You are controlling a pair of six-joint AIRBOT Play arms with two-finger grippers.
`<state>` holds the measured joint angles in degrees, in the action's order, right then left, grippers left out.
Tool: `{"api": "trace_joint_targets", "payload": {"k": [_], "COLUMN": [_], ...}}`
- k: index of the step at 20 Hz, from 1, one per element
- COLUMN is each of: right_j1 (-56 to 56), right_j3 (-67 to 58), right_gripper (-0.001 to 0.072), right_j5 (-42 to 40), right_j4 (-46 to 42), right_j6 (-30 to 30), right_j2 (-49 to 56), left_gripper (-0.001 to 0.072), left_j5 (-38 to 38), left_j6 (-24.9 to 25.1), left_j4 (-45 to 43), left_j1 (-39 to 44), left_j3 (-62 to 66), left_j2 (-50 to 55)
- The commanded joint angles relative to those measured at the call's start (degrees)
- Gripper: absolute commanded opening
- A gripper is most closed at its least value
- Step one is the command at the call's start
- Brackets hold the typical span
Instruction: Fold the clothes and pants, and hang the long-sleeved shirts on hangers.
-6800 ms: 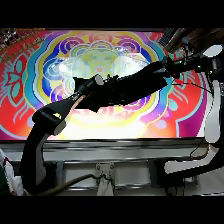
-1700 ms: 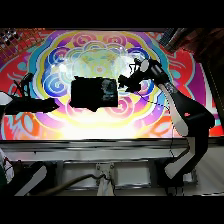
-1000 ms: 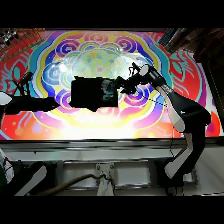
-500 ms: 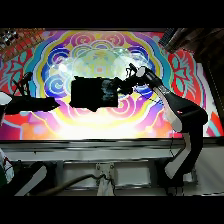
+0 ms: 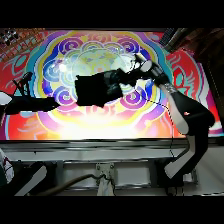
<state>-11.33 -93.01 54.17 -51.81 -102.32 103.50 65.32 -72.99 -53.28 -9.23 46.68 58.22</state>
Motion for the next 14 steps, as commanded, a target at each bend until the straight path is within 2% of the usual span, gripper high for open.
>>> {"api": "trace_joint_targets", "payload": {"k": [1,5,12,14], "right_j1": [6.7,16.3,35.1,39.8], "right_j3": [-4.0,-6.3,-5.5,-3.0], "right_gripper": [0.0033,0.0032,0.0031,0.0031], "right_j5": [2.1,5.9,13.9,16.6], "right_j4": [-0.6,-3.6,-17.1,-21.8], "right_j6": [-1.2,-5.0,-16.1,-17.2], "right_j2": [-6.1,-13.5,-25.2,-27.6], "left_gripper": [0.0007,0.0008,0.0007,0.0007], "left_j5": [0.0,0.1,0.4,0.4], "left_j6": [0.0,0.0,0.0,0.5], "left_j4": [0.0,0.0,0.0,0.2], "left_j1": [0.0,0.0,0.0,0.0], "left_j3": [0.0,0.0,0.0,0.0], "left_j2": [0.0,0.0,0.0,0.0]}}
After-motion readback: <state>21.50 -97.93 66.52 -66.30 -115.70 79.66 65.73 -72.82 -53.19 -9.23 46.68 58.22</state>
